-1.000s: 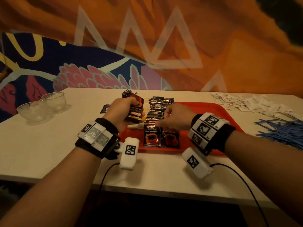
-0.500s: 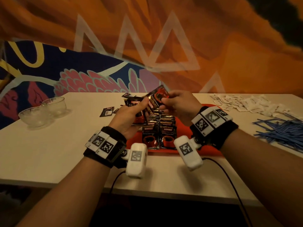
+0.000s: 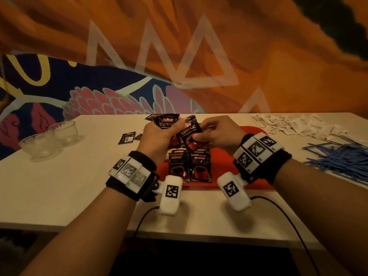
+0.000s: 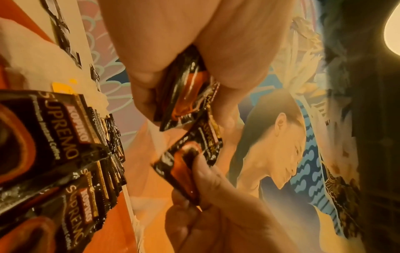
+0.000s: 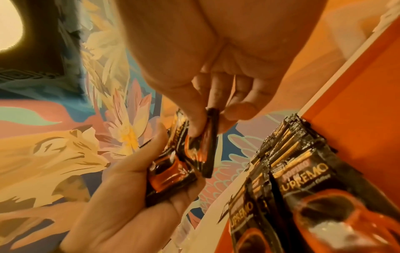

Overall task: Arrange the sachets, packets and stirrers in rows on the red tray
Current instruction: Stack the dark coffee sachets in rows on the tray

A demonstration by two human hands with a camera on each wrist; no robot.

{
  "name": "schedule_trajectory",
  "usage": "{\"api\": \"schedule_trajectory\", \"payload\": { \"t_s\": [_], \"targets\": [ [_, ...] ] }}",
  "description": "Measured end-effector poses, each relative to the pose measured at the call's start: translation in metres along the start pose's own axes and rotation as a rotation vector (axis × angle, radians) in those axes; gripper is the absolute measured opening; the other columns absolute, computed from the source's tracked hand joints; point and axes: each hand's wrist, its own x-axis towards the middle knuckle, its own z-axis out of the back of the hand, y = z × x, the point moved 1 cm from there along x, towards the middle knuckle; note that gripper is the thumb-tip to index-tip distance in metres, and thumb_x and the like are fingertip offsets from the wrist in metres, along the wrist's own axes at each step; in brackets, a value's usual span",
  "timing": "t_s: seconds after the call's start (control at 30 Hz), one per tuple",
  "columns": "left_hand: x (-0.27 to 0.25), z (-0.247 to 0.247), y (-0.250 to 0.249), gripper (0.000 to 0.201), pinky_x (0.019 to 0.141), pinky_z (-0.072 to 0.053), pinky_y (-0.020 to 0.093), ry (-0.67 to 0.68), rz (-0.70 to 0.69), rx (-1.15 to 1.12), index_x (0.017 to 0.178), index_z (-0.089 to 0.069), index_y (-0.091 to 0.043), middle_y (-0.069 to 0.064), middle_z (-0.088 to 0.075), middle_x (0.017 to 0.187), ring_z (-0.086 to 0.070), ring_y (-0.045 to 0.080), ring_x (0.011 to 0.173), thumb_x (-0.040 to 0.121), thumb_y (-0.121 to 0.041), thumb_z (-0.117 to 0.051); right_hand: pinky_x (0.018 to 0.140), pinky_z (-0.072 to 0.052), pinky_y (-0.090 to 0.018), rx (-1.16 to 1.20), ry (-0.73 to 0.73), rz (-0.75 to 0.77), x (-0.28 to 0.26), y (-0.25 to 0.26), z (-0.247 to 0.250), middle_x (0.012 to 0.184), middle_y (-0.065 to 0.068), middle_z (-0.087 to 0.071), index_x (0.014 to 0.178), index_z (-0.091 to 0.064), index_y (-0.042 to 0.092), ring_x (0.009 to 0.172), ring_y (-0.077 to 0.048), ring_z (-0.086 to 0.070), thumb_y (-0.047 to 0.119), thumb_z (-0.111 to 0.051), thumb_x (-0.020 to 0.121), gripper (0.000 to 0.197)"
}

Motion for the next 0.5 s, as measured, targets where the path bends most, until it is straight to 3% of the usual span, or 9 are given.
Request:
{"api": "schedule_trajectory", "payload": {
  "t_s": [0.07, 0.2, 0.27, 0.33, 0.4, 0.47, 0.5],
  "targets": [
    [0.0, -0.002, 0.0, 0.01, 0.076, -0.06, 0.042, -0.009, 0.029, -0.013, 0.099, -0.069, -0.007, 0.012, -0.075, 0.095, -0.073, 0.03, 0.09, 0.089, -0.009, -0.071, 0.08, -0.058, -0.044, -0.005, 0.027, 0.01, -0.003, 0.0, -0.001, 0.082, -0.009, -0.073, 0.07, -0.07, 0.019, 0.083, -0.03, -0.071, 0.011, -0.084, 0.075, 0.017],
    [0.001, -0.003, 0.001, 0.019, 0.073, -0.059, 0.043, 0.046, 0.207, -0.075, 0.108, -0.067, -0.003, 0.016, -0.073, 0.103, -0.072, 0.033, 0.094, 0.09, -0.009, -0.067, 0.073, -0.054, -0.038, -0.142, 0.102, 0.015, -0.01, 0.004, 0.001, 0.078, -0.005, -0.072, 0.063, -0.07, 0.022, 0.076, -0.019, -0.065, 0.019, -0.085, 0.075, 0.019],
    [0.001, -0.003, 0.001, 0.02, 0.07, -0.059, 0.039, 0.032, 0.206, -0.015, 0.109, -0.067, -0.004, 0.013, -0.075, 0.102, -0.074, 0.029, 0.091, 0.092, -0.014, -0.067, 0.071, -0.054, -0.032, -0.177, 0.154, -0.028, -0.014, 0.004, 0.003, 0.079, -0.003, -0.072, 0.073, -0.072, 0.019, 0.075, -0.016, -0.066, 0.019, -0.082, 0.078, 0.011],
    [0.002, 0.001, 0.0, 0.018, 0.061, -0.057, 0.032, -0.011, 0.167, 0.035, 0.107, -0.067, -0.006, 0.006, -0.076, 0.088, -0.073, 0.02, 0.076, 0.095, -0.019, -0.066, 0.07, -0.056, -0.029, -0.231, 0.202, -0.099, -0.019, 0.0, 0.005, 0.086, -0.004, -0.073, 0.088, -0.072, 0.013, 0.078, -0.016, -0.068, 0.017, -0.077, 0.082, 0.009],
    [0.005, 0.007, -0.002, 0.016, 0.054, -0.052, 0.026, -0.047, 0.168, 0.028, 0.106, -0.065, -0.008, 0.002, -0.07, 0.077, -0.065, 0.013, 0.065, 0.098, -0.021, -0.062, 0.06, -0.054, -0.023, -0.247, 0.234, -0.204, -0.023, -0.008, 0.008, 0.087, -0.007, -0.073, 0.096, -0.069, 0.008, 0.072, -0.012, -0.069, 0.013, -0.072, 0.086, 0.011],
    [0.007, 0.016, -0.004, 0.013, 0.056, -0.049, 0.028, -0.067, 0.198, 0.041, 0.107, -0.064, -0.009, 0.001, -0.067, 0.073, -0.061, 0.013, 0.065, 0.099, -0.019, -0.06, 0.053, -0.052, -0.02, -0.247, 0.249, -0.3, -0.027, -0.015, 0.009, 0.084, -0.007, -0.071, 0.099, -0.066, 0.007, 0.064, -0.01, -0.066, 0.008, -0.069, 0.087, 0.012],
    [0.008, 0.02, -0.005, 0.012, 0.058, -0.048, 0.029, -0.072, 0.214, 0.06, 0.108, -0.063, -0.009, 0.001, -0.066, 0.072, -0.061, 0.014, 0.065, 0.099, -0.015, -0.059, 0.056, -0.054, -0.022, -0.257, 0.253, -0.333, -0.027, -0.018, 0.009, 0.084, -0.008, -0.07, 0.097, -0.064, 0.007, 0.065, -0.012, -0.066, 0.007, -0.069, 0.087, 0.011]
  ]
}}
